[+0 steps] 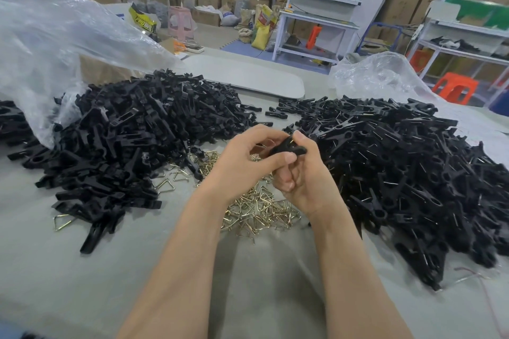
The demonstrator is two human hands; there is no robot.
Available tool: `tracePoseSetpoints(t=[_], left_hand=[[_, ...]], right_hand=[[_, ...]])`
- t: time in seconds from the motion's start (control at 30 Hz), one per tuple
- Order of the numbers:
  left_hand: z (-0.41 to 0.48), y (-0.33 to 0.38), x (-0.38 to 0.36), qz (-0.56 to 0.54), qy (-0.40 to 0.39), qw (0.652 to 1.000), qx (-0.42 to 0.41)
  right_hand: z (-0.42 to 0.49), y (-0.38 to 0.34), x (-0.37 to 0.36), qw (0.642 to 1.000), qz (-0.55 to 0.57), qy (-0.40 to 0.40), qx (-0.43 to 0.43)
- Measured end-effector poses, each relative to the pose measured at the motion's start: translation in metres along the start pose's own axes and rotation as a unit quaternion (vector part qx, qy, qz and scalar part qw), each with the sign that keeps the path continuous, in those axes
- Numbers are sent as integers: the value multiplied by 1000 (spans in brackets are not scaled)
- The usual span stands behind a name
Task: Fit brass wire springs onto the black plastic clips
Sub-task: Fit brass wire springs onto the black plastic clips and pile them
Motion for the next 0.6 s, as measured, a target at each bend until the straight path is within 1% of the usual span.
tracePoseSetpoints(t=[0.2, 0.27, 0.3, 0.33, 0.4, 0.47, 0.5, 0.53, 0.57, 0.6], left_hand=[[-1, 1, 3, -49, 15, 999, 3], [0, -2, 4, -36, 16, 999, 7], [1, -6, 3, -20, 14, 1000, 16], [1, -10, 3, 10, 9, 1000, 26], [0, -20, -1, 103, -12, 994, 43], [-1, -29, -6, 162, -37, 984, 58], [0, -31, -6, 169, -36, 983, 59], [1, -31, -1, 157, -13, 986, 59], [2, -29, 11, 127, 41, 989, 59], [1, -26, 30, 88, 124, 987, 59]], right_hand=[[3, 3, -18, 996, 72, -54, 12], [4, 5, -14, 997, 60, -55, -2], [3, 5, -9, 998, 37, -45, -16], [1, 5, -2, 999, 2, -24, -35], [-1, 5, 21, 989, -119, 53, -70], [-2, -4, 33, 959, -254, 109, -59], [-1, -13, 35, 950, -281, 136, -30], [-2, -28, 41, 946, -270, 179, 14], [-6, -47, 49, 949, -206, 227, 68], [-12, -65, 56, 955, -88, 254, 126]])
Point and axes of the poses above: each hand's wrist, its own z-axis towards the middle knuckle, its own x-axis out of the back of the hand, y = z × x, the point moved 10 cm from there along z, towards the middle knuckle, and after that the axes turned 4 degrees about -x, right-handed, at the moved point
